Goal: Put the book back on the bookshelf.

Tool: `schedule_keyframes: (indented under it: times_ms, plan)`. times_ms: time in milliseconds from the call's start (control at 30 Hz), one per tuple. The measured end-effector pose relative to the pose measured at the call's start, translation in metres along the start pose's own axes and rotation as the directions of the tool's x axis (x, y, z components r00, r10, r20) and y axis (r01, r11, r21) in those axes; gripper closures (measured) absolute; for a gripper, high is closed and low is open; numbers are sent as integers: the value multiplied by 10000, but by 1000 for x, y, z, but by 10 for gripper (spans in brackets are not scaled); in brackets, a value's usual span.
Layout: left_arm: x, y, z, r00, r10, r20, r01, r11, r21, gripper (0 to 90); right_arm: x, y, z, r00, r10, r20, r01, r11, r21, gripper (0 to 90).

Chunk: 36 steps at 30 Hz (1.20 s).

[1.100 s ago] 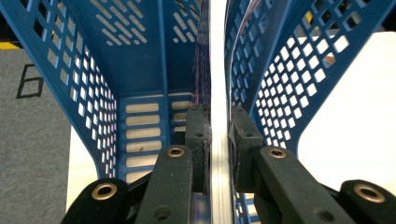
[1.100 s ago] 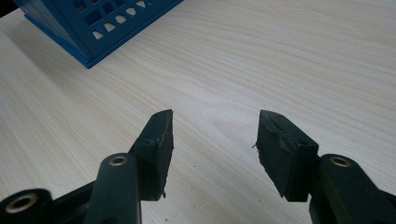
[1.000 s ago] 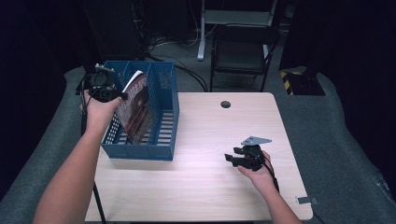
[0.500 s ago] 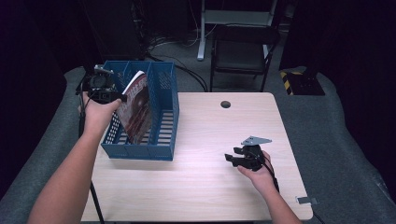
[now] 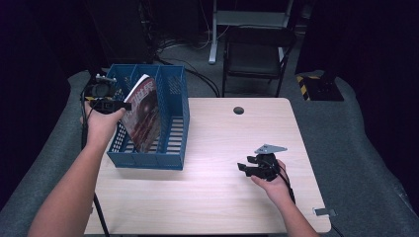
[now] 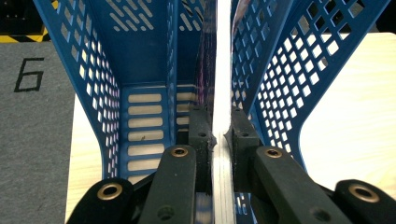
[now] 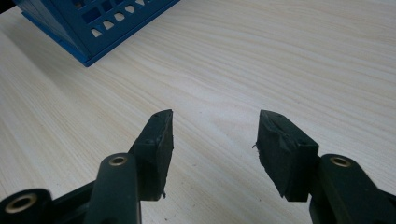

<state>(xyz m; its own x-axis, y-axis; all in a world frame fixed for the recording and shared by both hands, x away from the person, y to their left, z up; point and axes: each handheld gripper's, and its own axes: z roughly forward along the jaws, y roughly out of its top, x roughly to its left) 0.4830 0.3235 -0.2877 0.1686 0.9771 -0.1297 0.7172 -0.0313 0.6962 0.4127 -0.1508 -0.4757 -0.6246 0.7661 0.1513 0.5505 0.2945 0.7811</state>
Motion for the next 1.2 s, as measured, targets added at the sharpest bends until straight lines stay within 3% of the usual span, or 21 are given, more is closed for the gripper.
schedule_keyframes:
  times_ms: [267,700,933,1200]
  plan:
    - [-2,1,0,10000,-10,-52,10,10000,19,835,-1,0,0,10000,5,6,-5,10000,-2,458]
    - [5,8,2,9998,-40,-216,39,10000,-51,841,-1,0,1,10000,27,34,-27,10000,22,458]
    - [5,16,4,9990,-311,-335,308,9995,-106,842,-2,-1,0,10000,25,32,-25,10000,50,457]
    - [5,25,14,9955,-687,-649,651,9963,-554,842,-2,0,0,10000,41,-28,-41,10000,36,457]
